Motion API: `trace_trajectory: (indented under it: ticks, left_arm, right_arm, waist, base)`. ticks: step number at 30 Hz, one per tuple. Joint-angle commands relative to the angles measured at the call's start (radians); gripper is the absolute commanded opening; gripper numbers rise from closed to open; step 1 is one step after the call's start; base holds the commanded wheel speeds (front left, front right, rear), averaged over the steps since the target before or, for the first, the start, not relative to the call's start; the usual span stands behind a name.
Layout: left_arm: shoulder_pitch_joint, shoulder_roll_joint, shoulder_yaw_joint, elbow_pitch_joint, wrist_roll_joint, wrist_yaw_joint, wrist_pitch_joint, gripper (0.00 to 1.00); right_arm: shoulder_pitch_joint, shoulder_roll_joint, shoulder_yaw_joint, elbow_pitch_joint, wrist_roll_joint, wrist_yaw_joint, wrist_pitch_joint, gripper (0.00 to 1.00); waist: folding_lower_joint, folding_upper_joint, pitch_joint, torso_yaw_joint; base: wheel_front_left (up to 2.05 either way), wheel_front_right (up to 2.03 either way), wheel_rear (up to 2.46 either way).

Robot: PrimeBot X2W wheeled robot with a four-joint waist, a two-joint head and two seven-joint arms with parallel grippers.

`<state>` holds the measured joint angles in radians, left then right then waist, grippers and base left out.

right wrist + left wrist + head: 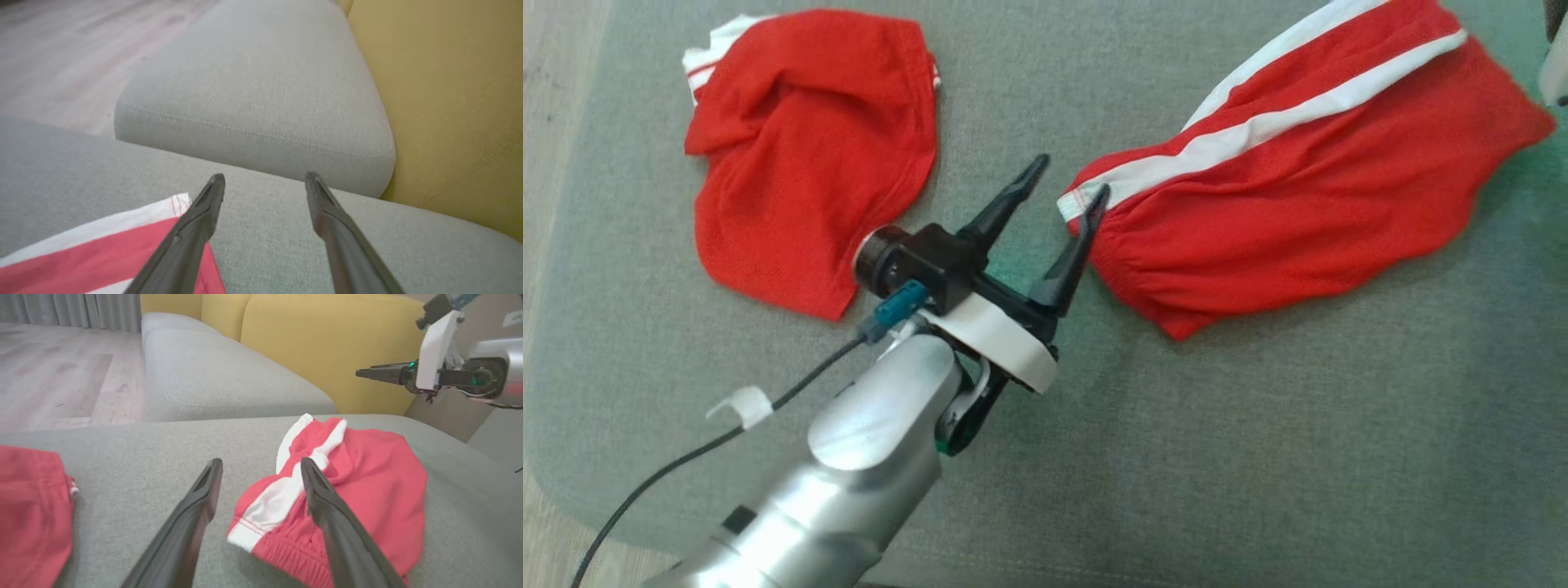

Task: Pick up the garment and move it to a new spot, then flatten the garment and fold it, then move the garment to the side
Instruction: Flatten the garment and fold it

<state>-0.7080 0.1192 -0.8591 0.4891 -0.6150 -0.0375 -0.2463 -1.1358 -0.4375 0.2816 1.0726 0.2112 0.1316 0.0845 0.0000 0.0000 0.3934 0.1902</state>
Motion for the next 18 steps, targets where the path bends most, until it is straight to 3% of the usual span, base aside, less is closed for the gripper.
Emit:
trace_trajectory:
  ticks: [1,11,14,18]
  left_arm:
    - [-0.003,0.023,0.050,-0.018,0.007,0.009,-0.011,1.00]
    - [0.088,0.083,0.233,-0.132,0.076,0.103,-0.015,1.00]
    - [0.162,0.121,0.305,-0.210,0.168,0.157,-0.015,1.00]
    - [0.251,0.133,0.371,-0.261,0.211,0.183,-0.015,1.00]
  right_arm:
    - [-0.009,0.016,-0.014,-0.015,-0.002,-0.001,-0.041,1.00]
    - [0.090,0.129,-0.041,-0.070,0.071,-0.001,-0.290,1.00]
    - [0.183,0.169,-0.052,-0.168,0.110,-0.001,-0.335,1.00]
    - [0.326,0.205,-0.115,-0.311,0.123,-0.001,-0.345,1.00]
  waist:
    - [0.0000,0.0000,-0.030,-0.011]
    - [0.0000,0.0000,-0.161,-0.081]
    - [0.0000,0.0000,-0.206,-0.120]
    - [0.0000,0.0000,-0.244,-0.148]
  base:
    - [0.00,0.00,0.00]
    - [0.00,0.00,0.00]
    - [0.00,0.00,0.00]
    - [0.00,0.00,0.00]
